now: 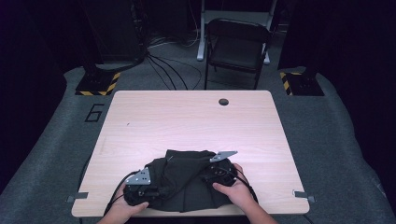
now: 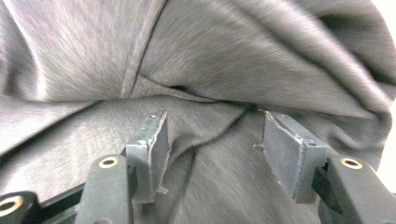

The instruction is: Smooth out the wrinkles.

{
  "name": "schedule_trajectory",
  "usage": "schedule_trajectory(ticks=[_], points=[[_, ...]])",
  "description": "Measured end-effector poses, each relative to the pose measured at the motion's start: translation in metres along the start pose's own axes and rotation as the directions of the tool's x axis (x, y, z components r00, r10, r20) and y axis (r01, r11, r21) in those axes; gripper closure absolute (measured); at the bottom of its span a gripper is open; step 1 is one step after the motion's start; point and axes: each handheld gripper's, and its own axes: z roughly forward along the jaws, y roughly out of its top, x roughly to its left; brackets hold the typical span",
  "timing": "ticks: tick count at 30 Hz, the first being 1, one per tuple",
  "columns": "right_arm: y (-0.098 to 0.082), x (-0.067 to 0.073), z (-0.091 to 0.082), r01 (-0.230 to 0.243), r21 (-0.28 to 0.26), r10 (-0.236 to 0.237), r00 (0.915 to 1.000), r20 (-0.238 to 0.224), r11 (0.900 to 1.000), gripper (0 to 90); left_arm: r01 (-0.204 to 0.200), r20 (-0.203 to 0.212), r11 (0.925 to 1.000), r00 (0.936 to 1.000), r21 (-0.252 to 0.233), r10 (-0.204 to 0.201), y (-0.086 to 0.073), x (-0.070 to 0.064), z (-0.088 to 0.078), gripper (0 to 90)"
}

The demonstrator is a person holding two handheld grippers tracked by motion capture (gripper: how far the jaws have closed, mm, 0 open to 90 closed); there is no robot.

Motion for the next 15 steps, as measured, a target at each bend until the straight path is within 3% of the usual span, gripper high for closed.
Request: schedule_trajectory(ticks=[2, 7, 11, 15], points=[[0.0, -0.002, -0.009, -0.025, -0.016, 0.025, 0.9997, -0.006, 1.0, 40.9, 0.004, -0.002, 0.9999, 1.0, 0.01, -0.004, -0.002, 0.0, 0.004, 83.1], [0.004, -0.003, -0.028, -0.013, -0.068, 0.013, 0.9999, -0.004, 0.998, 40.8, 0.002, -0.008, 0.9997, 1.0, 0.026, -0.002, -0.005, -0.001, 0.011, 82.4], [0.012, 0.0, -0.036, 0.0, -0.097, 0.0, 1.0, 0.001, 0.995, 40.3, -0.011, -0.019, 0.9995, 0.9997, 0.029, 0.012, -0.006, -0.002, 0.013, 82.3], [0.022, 0.007, -0.04, 0.036, -0.128, -0.041, 0.9987, -0.032, 0.991, 38.5, -0.021, -0.024, 0.9994, 0.9995, 0.027, 0.021, -0.007, -0.004, 0.013, 82.0]])
